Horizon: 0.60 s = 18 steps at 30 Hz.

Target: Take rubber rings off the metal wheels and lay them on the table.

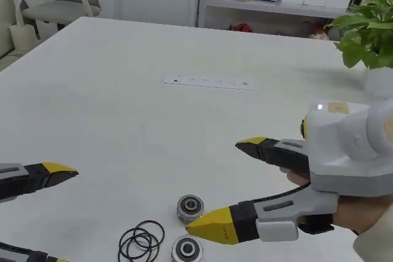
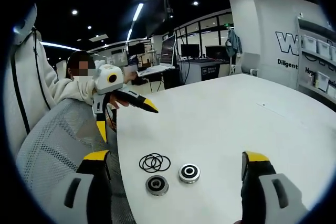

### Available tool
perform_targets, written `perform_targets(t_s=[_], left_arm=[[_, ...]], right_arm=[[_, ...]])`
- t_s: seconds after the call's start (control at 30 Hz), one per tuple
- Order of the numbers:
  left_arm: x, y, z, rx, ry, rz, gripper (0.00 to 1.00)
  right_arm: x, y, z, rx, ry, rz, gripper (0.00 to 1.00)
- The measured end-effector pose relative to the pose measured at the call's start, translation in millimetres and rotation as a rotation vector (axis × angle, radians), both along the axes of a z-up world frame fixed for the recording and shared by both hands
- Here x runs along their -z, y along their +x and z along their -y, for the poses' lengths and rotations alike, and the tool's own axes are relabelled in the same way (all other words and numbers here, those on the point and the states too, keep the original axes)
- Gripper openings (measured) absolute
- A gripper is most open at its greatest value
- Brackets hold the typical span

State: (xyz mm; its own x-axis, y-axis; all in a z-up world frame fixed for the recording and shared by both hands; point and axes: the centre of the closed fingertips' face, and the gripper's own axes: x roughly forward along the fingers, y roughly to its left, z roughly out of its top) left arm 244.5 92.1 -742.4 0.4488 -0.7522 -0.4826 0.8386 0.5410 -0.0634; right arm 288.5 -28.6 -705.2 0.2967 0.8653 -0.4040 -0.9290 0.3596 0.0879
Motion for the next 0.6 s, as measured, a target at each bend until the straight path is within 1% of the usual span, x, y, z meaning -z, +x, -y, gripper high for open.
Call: perform_targets(t_s=[0.1, 0.23, 0.3, 0.4, 0.47, 0.6], left_arm=[[-0.5, 0.3, -0.3, -0.001, -0.003, 0.002, 1.00], [-1.5, 0.6, -0.4, -0.003, -0.010, 0.003, 1.00], [-1.5, 0.7, -0.3, -0.003, -0.012, 0.003, 1.00], [-1.4, 1.2, -0.7, -0.007, -0.013, 0.004, 1.00], [-1.5, 1.2, -0.7, -0.008, -0.015, 0.002, 1.00], [-1.3, 0.9, -0.6, -0.007, -0.016, 0.002, 1.00]], right_arm=[[3.8, 0.7, 9.0, 0.027, -0.003, -0.015, 1.00], [7.5, 1.4, 19.5, 0.060, 0.009, -0.032, 1.00], [11.8, 1.3, 24.8, 0.078, 0.005, -0.041, 1.00], [17.3, -0.9, 29.6, 0.089, 0.005, -0.060, 1.00], [22.2, -3.4, 31.6, 0.094, 0.007, -0.085, 1.00], [33.6, -8.8, 35.6, 0.095, -0.016, -0.104, 1.00]])
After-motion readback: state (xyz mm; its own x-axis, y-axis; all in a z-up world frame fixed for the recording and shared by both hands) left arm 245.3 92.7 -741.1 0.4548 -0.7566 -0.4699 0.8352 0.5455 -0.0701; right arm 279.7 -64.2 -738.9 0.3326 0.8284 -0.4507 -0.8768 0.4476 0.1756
